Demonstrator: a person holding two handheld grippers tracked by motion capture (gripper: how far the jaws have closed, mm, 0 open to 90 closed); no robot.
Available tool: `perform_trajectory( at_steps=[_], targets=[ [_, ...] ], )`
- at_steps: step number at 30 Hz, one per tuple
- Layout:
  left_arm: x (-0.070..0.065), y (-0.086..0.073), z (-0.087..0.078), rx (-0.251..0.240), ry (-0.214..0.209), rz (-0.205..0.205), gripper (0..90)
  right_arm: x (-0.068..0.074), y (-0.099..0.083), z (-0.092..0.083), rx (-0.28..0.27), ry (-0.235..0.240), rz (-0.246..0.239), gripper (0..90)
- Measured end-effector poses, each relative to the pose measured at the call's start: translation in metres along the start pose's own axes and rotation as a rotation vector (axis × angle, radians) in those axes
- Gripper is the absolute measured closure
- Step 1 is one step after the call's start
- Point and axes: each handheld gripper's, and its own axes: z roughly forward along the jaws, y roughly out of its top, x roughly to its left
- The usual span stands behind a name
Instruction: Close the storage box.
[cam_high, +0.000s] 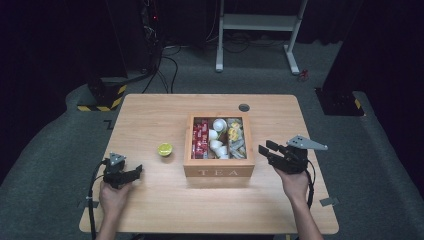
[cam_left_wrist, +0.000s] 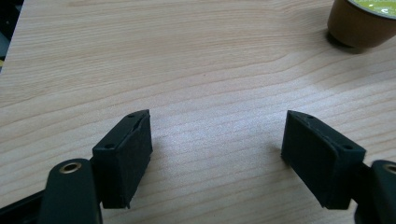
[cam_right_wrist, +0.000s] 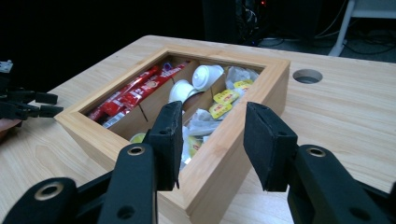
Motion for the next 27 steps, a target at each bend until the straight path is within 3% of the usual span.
perform_trajectory(
  at_steps=[27],
  targets=[
    [0.000, 0.000, 0.000, 0.000, 0.000, 0.001, 24.6, -0.032, -0.008, -0.012, -0.002, -0.104, 0.057, 56.6]
  ],
)
